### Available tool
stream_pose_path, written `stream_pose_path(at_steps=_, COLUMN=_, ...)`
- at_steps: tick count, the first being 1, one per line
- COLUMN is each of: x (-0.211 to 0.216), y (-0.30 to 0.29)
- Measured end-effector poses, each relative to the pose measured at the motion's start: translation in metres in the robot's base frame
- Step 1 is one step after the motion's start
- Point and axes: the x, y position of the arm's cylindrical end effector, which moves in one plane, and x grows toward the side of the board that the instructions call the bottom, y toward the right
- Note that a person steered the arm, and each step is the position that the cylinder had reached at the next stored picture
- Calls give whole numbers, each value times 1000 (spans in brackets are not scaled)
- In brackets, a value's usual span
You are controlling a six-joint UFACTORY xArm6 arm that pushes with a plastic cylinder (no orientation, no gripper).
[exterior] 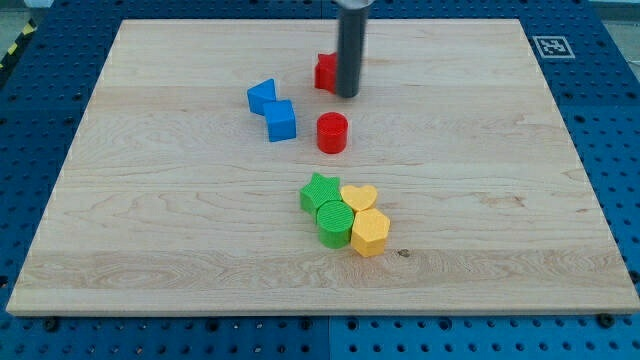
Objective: Move the red star closer to the blue triangle
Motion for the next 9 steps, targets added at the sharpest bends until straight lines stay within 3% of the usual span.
stream_pose_path(at_steps=1, x=-12, y=-8)
stream_pose_path(at_steps=4, x=-149, y=70)
stream_pose_path(at_steps=5, x=-155, y=28)
stream_pose_path(at_steps=6, x=-96, y=-26)
stream_pose_path(at_steps=7, x=-43, y=-44)
stream_pose_path(at_steps=9, x=-111, y=-45)
